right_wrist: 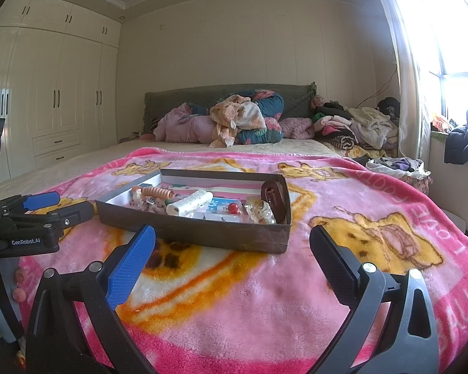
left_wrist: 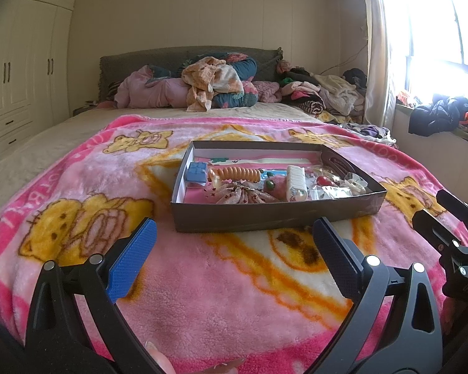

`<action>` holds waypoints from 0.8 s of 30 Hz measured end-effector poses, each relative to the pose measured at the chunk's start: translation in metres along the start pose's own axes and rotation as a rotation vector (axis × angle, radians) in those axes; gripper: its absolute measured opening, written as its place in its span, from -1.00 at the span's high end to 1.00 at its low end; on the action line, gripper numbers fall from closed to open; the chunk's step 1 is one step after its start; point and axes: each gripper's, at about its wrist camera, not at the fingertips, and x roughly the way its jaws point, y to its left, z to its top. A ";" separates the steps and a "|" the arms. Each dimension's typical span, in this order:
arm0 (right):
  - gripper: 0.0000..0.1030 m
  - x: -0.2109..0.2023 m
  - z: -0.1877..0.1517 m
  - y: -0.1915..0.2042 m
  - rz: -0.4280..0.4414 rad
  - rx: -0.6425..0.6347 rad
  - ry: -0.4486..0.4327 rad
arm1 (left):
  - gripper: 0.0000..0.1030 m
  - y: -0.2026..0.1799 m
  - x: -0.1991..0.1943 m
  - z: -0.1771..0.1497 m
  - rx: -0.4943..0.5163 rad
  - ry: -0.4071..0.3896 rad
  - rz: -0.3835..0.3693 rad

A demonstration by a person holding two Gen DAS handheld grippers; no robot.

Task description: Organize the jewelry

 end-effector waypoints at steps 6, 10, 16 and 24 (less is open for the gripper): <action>-0.87 0.000 0.000 0.000 0.000 0.000 0.000 | -0.78 0.000 0.000 0.000 -0.001 0.000 0.000; -0.87 0.000 0.000 0.000 0.000 0.001 -0.001 | -0.78 0.000 0.000 0.000 -0.002 0.002 0.000; -0.87 0.000 0.000 0.000 -0.001 0.001 -0.001 | -0.78 0.000 0.000 0.000 0.000 0.001 0.000; -0.87 0.000 0.001 0.000 -0.001 0.000 0.000 | -0.78 0.000 0.000 -0.002 -0.005 0.011 0.005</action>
